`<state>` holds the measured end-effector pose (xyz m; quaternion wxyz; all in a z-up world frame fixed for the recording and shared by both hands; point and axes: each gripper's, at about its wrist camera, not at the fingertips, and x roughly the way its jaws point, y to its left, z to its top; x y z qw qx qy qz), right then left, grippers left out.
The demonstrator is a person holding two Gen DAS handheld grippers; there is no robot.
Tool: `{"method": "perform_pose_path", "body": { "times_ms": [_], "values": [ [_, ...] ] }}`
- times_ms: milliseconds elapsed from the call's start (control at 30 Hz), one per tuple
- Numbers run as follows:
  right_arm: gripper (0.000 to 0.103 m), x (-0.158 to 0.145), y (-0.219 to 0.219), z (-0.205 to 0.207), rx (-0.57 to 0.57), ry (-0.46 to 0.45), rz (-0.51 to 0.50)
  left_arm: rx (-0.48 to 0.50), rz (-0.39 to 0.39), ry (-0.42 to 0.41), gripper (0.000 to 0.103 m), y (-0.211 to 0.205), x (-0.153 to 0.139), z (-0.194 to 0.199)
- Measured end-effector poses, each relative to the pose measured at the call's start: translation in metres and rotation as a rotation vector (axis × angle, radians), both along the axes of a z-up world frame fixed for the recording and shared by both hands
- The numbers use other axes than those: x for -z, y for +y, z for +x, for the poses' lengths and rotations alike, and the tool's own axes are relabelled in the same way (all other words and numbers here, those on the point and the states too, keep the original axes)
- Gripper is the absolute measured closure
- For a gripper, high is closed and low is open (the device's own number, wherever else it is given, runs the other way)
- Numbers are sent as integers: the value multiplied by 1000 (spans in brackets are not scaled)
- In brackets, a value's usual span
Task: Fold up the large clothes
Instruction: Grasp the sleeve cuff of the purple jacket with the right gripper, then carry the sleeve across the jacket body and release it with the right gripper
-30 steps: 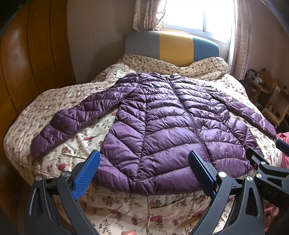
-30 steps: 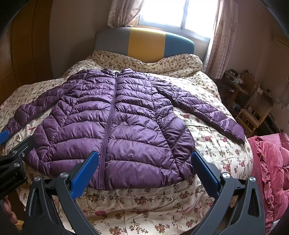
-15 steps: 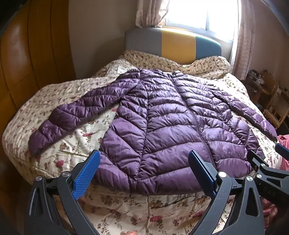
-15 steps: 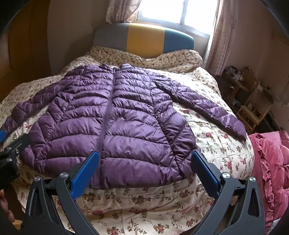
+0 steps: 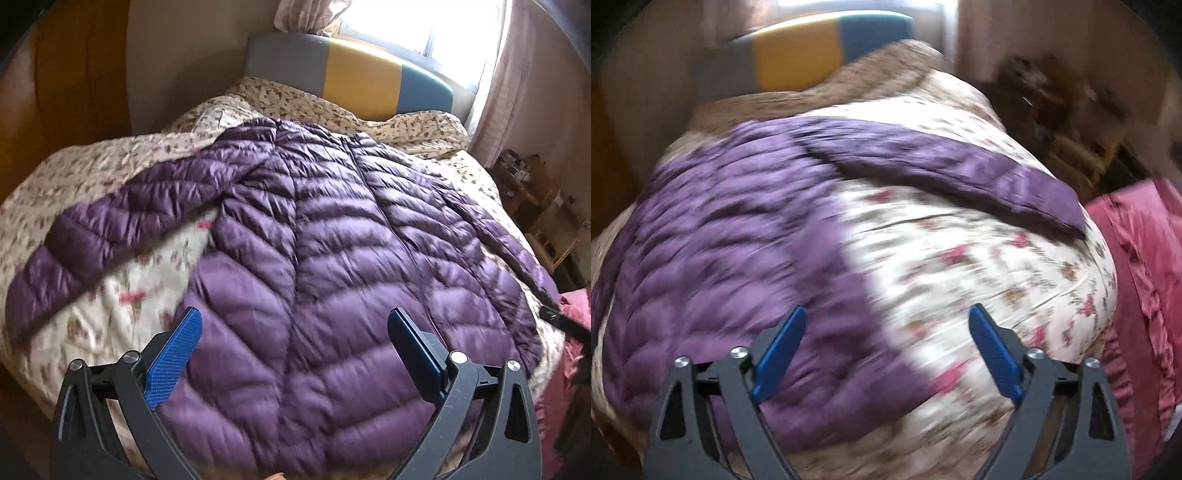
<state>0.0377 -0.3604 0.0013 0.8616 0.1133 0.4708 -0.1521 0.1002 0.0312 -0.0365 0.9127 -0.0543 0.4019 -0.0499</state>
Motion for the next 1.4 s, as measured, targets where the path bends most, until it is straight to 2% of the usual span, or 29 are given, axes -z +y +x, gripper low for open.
{"method": "perform_pose_path", "body": {
  "times_ms": [133, 233, 333, 433, 567, 667, 700, 733, 767, 833, 967, 1167, 1400],
  "values": [
    [29, 11, -93, 21, 225, 28, -11, -8, 12, 17, 3, 8, 5, 37],
    [31, 13, -158, 32, 360, 38, -5, -11, -8, 37, 3, 11, 12, 68],
    [31, 15, -212, 41, 468, 52, 11, -14, 6, 44, 3, 11, 19, 95],
    [31, 27, -249, 48, 542, 77, 53, -14, 8, 56, 3, 10, 27, 122],
    [33, 49, -279, 52, 592, 112, 156, -19, 48, 82, 3, 7, 38, 156],
    [39, 54, -282, 59, 610, 110, 156, -9, 82, 103, 3, 6, 48, 178],
    [48, 53, -281, 62, 606, 110, 153, -21, 107, 103, 3, 6, 51, 184],
    [66, 51, -280, 65, 595, 108, 157, -17, 106, 111, 3, 6, 54, 189],
    [78, 50, -279, 68, 575, 94, 184, -17, 106, 120, 3, 7, 58, 196],
    [89, 50, -281, 74, 560, 92, 200, -27, 116, 126, 3, 9, 60, 206],
    [93, 39, -272, 88, 536, 78, 190, -26, 81, 136, 3, 13, 65, 217],
    [94, 6, -246, 132, 480, 3, 176, -31, 62, 129, 3, 15, 73, 215],
    [94, -24, -169, 209, 320, -58, 171, -32, 21, 114, 3, 20, 73, 214]
  ]
}}
